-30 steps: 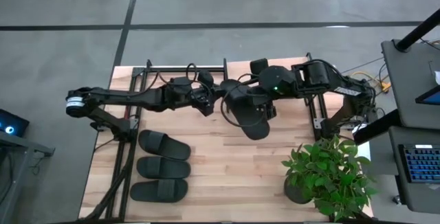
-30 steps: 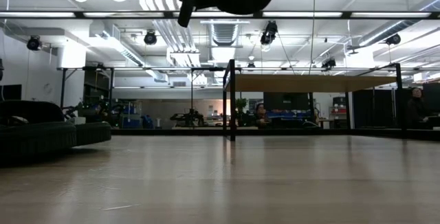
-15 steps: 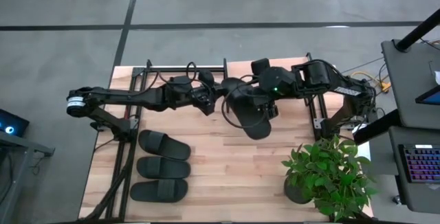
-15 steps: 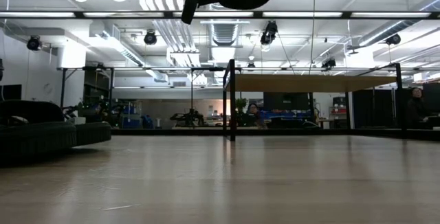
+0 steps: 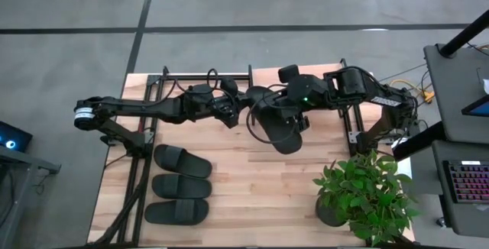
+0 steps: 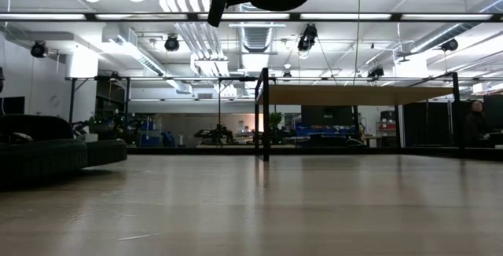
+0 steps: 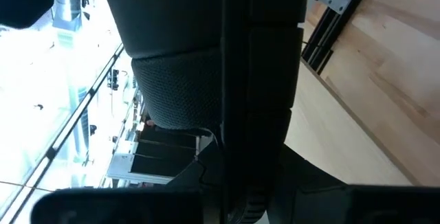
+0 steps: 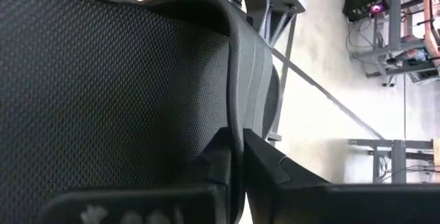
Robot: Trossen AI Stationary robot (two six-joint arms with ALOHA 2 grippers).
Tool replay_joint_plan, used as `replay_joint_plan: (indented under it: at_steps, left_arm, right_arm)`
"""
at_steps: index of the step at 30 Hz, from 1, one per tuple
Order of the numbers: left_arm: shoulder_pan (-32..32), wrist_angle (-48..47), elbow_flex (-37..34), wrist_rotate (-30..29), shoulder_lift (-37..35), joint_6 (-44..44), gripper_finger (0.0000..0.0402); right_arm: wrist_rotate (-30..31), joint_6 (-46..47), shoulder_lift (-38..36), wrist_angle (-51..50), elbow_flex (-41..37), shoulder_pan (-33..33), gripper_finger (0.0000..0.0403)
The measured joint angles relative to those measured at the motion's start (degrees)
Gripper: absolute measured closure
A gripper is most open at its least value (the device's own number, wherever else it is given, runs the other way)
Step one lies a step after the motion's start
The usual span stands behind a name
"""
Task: Pick and place slides into the shelf
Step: Put the black slipper on the shelf
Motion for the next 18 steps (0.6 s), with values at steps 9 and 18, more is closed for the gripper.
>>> replay_joint_plan:
  at_steps: [9,18]
  left_arm:
    - [0.29,-1.69,-0.14,-0.27,-1.51,-16.35,0.0248]
    - [0.35,-7.75,-4.12,-0.60,-6.90,-28.13,0.0192]
  right_arm:
    - [5.48,-0.25,-0.32,0.42,-0.13,-0.52,0.0393]
    - [10.03,-0.87,-2.24,0.97,-0.61,-2.83,0.0394]
